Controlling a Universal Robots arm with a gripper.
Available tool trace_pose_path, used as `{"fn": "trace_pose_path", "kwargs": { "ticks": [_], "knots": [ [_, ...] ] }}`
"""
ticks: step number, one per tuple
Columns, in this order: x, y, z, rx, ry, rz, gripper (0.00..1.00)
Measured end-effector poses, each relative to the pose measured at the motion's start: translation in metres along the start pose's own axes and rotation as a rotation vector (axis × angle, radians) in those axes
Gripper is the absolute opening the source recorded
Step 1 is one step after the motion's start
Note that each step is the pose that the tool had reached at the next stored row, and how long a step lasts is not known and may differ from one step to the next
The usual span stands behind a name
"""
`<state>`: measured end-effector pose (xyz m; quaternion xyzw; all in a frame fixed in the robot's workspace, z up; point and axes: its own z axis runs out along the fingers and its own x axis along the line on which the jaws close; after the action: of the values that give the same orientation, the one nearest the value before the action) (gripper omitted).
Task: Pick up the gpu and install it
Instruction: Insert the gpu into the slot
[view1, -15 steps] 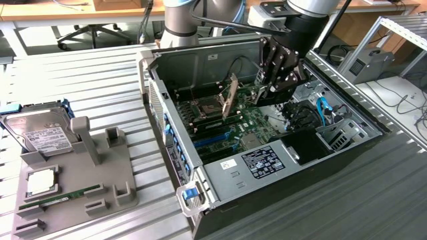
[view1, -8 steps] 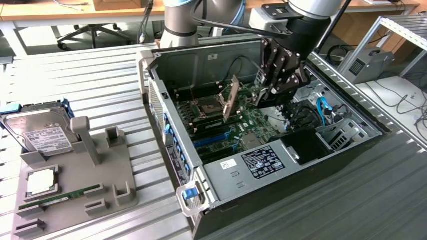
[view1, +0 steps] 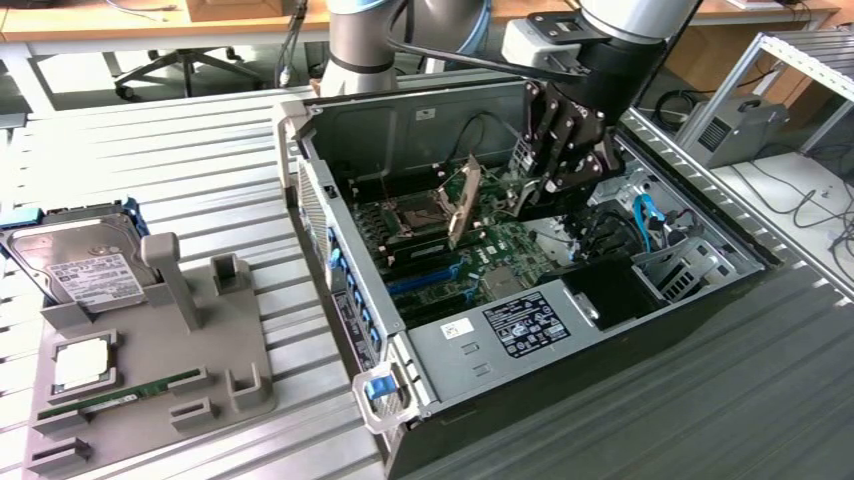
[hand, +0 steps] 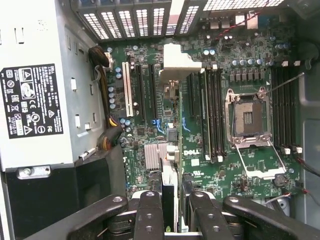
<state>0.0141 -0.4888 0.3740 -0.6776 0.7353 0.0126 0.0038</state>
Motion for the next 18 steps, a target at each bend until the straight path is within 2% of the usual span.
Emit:
{"fn": "trace_pose_path", "kwargs": {
  "ticks": [18],
  "knots": [
    [0.011,-0.0009,0.0009,0.0,0.0001,0.0,0.26]
  ]
}}
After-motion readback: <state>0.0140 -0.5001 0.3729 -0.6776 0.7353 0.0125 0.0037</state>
